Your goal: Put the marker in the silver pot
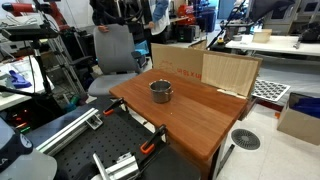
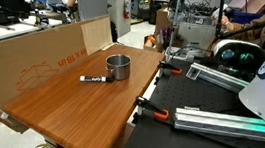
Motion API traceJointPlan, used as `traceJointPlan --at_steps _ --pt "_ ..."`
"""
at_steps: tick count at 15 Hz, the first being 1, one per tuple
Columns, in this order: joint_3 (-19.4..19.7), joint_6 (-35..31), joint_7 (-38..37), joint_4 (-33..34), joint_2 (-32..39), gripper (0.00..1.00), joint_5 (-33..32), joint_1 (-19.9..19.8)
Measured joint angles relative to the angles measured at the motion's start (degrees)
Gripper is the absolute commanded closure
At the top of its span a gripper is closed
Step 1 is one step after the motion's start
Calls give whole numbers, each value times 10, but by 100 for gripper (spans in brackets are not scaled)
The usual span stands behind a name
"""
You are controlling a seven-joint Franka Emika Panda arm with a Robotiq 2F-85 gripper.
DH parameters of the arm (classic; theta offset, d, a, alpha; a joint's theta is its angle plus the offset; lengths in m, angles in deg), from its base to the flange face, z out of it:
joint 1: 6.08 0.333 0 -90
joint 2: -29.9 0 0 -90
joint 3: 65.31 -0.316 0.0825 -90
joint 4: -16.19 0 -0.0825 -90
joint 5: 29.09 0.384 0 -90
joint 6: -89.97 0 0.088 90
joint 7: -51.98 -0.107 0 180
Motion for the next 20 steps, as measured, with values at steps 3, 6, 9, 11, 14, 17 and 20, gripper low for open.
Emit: traceJointPlan --at_steps 3,6,9,11,14,17,20 --pt "-5 -10 -22 50 75 0 -17 0" --pt "-5 -12 -30 105 145 0 -40 3" --pt "-5 -12 -37 157 212 0 -70 9" --pt "-5 -12 -41 186 255 0 -86 13" --pt "-4 -12 -43 225 310 0 -100 21" --pt "0 -12 -43 255 359 0 -111 30" --pt "5 -11 -43 275 406 0 -115 39"
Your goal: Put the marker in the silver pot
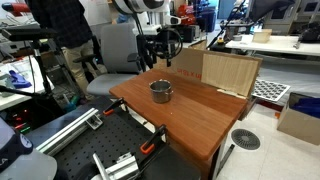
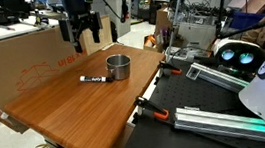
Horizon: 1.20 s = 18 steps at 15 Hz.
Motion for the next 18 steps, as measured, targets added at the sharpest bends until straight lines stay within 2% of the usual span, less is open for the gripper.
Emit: traceJointPlan --at_steps 4,12,13,15,18 --pt "6 13 0 15 49 0 -6 11" --pt "45 25 -30 53 133 0 -79 55" --pt "47 27 -33 58 141 25 -85 60" --pt "50 31 -40 67 154 34 -94 69" --pt "50 46 -41 80 163 58 -98 79"
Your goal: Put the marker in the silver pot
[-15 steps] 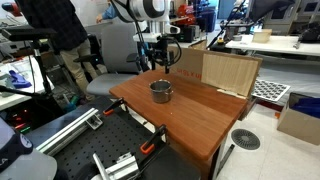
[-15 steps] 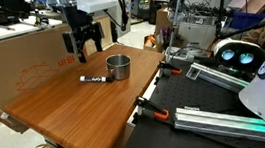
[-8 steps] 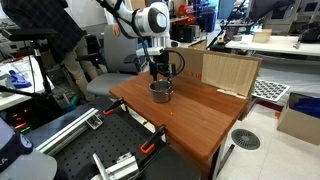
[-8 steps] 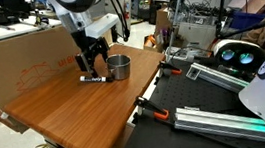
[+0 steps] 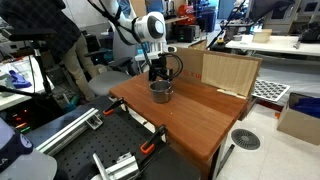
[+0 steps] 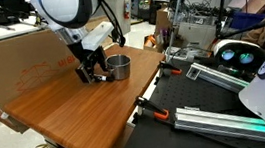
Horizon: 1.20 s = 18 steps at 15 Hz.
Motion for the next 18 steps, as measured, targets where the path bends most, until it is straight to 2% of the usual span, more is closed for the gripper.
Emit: traceJointPlan --at_steps 5,7,18 --pt "1 13 0 11 2 96 -2 4" --pt "0 15 -4 15 3 94 -1 5" --pt "-11 14 -1 33 3 94 -1 9"
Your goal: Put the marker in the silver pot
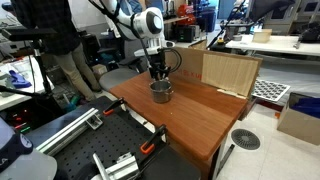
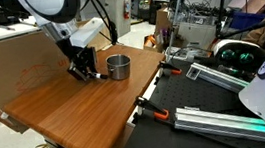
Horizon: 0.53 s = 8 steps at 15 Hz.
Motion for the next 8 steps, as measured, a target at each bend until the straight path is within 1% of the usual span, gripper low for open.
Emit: traceJointPlan --at_steps 4,8 --pt "-18 0 4 -3 1 94 0 8" --pt "-28 -3 8 -4 0 94 0 18"
